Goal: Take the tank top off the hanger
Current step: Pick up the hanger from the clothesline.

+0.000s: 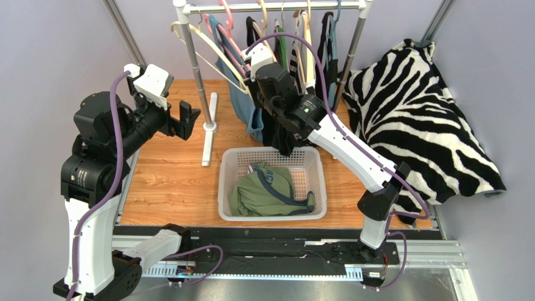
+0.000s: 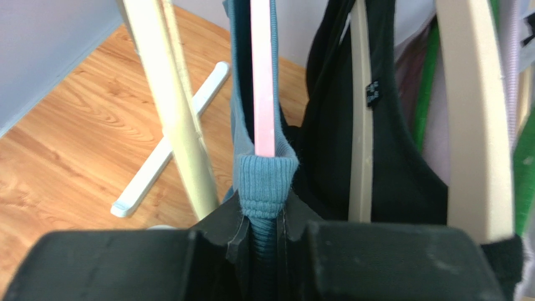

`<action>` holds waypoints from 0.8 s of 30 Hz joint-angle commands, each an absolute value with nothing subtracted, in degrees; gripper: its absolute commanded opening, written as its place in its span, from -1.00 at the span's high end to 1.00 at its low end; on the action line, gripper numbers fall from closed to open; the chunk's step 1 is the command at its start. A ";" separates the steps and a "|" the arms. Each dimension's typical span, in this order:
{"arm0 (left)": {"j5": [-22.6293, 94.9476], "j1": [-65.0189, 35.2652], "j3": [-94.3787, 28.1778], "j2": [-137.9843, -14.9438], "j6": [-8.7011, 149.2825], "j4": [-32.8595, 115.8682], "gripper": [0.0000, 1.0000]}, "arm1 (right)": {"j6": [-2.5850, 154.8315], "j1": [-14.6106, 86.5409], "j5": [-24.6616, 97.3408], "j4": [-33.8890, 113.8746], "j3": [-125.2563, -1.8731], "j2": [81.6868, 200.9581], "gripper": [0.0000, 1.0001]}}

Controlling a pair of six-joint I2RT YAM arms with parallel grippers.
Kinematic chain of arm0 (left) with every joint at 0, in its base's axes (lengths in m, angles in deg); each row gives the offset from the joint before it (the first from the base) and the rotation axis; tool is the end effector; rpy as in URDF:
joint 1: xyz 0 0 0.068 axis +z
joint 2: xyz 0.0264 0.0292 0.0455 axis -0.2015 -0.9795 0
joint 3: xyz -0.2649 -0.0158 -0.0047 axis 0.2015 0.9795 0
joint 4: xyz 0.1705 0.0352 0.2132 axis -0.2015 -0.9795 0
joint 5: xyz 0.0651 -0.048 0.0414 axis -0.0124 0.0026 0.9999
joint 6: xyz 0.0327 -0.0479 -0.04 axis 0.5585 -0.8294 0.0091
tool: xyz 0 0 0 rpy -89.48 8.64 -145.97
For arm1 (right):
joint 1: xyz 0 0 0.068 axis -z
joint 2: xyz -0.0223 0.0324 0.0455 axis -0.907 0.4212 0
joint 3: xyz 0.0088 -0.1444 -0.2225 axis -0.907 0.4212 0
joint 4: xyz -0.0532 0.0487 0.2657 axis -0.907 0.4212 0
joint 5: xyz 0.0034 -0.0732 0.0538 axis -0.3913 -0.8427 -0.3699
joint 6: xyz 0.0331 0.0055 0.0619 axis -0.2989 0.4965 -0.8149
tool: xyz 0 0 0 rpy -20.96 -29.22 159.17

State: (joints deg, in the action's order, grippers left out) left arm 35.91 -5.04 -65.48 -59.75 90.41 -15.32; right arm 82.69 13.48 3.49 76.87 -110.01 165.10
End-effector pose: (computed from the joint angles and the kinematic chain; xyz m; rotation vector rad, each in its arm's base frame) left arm 0.1451 -0.0523 0.5404 0.4837 1.6604 -0.2326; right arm 0.2891 0.3252 0.4518 -0.5480 1.8130 0.1939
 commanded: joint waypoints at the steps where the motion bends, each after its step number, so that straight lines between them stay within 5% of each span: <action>1: 36.51 -4.73 -64.82 -58.89 92.41 -12.98 -0.98 | 86.72 13.06 0.23 68.06 -109.75 161.14 1.00; 11: 36.69 -4.73 -62.53 -58.27 92.95 -12.45 -0.98 | 88.74 12.09 -12.43 54.26 -101.76 155.00 1.00; 24: 36.51 -4.73 -62.18 -58.28 93.38 -12.37 -0.98 | 86.37 11.92 -6.02 49.94 -95.69 148.14 1.00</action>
State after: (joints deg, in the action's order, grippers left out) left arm 36.58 -5.04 -62.34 -58.81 92.26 -14.36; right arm 87.50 12.27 -7.11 60.83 -95.76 153.28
